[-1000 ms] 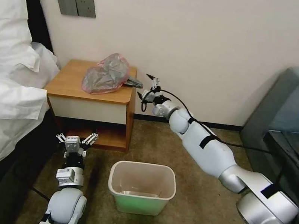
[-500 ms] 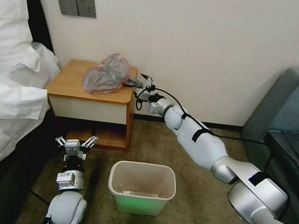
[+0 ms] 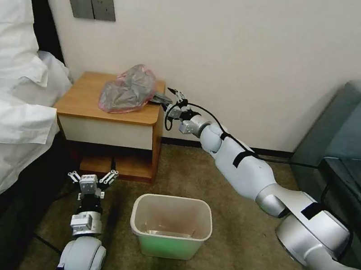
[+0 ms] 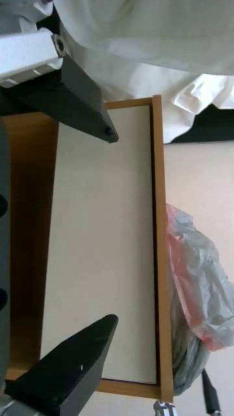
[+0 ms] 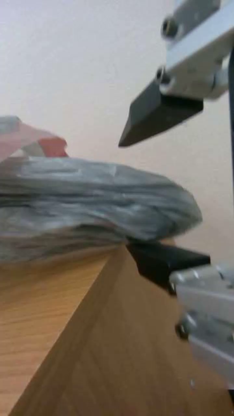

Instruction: Pick up the garbage bag from the table and place it over the trash can.

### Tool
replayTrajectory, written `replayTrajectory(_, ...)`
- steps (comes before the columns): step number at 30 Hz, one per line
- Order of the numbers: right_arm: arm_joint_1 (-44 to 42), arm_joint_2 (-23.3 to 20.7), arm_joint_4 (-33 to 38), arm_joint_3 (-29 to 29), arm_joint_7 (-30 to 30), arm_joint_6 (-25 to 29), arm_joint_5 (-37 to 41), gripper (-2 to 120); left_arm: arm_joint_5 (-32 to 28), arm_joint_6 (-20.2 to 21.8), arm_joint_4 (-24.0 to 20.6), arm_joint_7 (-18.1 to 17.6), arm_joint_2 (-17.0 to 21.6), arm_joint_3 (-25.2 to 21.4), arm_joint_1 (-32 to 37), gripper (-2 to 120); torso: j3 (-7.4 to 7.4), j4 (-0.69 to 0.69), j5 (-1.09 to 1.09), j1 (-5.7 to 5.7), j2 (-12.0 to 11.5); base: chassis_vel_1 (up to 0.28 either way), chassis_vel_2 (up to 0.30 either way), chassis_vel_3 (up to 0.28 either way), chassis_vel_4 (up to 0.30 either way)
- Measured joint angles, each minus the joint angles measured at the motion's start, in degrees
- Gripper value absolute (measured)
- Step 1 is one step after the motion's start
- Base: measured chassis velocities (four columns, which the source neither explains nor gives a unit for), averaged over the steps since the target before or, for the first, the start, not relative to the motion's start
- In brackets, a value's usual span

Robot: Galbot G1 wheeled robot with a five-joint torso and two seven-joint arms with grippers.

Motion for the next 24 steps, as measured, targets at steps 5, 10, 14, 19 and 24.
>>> replayTrajectory(5, -0.22, 0.10, 0.10, -0.02, 0.05, 0.05, 0.25, 41, 0.02, 0.09, -0.12, -0.14, -0.09, -0.08, -0.09, 99, 0.00, 0.01, 0.00, 0.00, 0.00, 0.000, 0.000, 0.000, 0.000)
replayTrajectory(10, -0.54, -0.09, 0.13, -0.06, 0.08, 0.09, 0.40, 22, -0.01, 0.16, -0.13, -0.20, 0.09, -0.27, -0.08, 99, 0.00, 0.00, 0.00, 0.00, 0.00, 0.000, 0.000, 0.000, 0.000)
replayTrajectory(14, -0.90, -0.07, 0.09, 0.21, 0.22, 0.09, 0.73, 7, -0.05, 0.24, -0.13, -0.22, 0.14, -0.28, -0.23, 99, 0.00, 0.00, 0.00, 0.00, 0.00, 0.000, 0.000, 0.000, 0.000)
replayTrajectory(19, -1.10, -0.16, 0.64, 0.70, 0.55, -0.02, 1.27, 0, -0.21, 0.50, 0.05, -0.30, 0.41, -0.33, -0.55, 99, 0.00, 0.01, 0.00, 0.00, 0.00, 0.000, 0.000, 0.000, 0.000)
replayTrajectory(24, -3.18, -2.07, 5.47, 1.19, 2.34, -2.08, 4.16, 0, -0.39, 1.12, 0.21, -0.84, 1.99, -1.63, -0.76, 99, 0.00, 0.00, 0.00, 0.00, 0.00, 0.000, 0.000, 0.000, 0.000)
